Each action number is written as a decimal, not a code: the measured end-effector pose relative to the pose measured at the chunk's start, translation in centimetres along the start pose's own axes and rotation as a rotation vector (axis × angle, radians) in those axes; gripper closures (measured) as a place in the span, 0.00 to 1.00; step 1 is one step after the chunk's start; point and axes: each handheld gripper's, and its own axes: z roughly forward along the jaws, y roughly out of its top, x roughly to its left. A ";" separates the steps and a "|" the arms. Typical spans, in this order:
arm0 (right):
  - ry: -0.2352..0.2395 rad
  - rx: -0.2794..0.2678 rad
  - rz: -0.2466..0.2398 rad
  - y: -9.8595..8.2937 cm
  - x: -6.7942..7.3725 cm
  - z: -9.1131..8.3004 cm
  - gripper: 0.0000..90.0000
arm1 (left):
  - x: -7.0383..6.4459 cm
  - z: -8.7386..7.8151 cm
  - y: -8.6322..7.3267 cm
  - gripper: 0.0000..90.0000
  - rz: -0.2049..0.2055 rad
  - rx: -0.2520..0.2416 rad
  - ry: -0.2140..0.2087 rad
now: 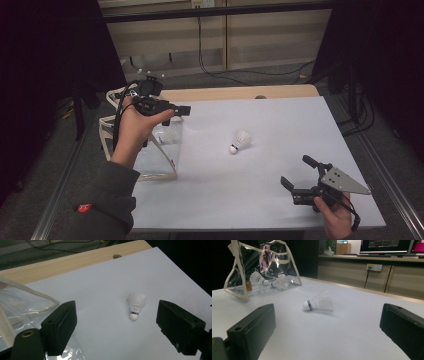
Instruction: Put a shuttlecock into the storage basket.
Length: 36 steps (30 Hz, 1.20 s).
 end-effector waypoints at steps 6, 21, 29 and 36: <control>0.001 0.003 0.004 0.0 0.0 0.1 0.00 | -0.4 0.9 -0.2 0.18 0.008 -0.001 -0.009; 0.001 0.000 0.002 0.0 0.1 -0.1 0.00 | -1.5 2.7 -1.1 0.16 0.020 0.013 -0.034; 0.003 0.000 0.002 0.0 0.1 0.0 0.00 | -2.0 3.9 -1.7 0.15 0.028 0.029 -0.043; 0.006 -0.001 -0.002 0.0 0.1 0.1 0.00 | -2.3 4.6 -2.4 0.15 0.029 0.031 -0.058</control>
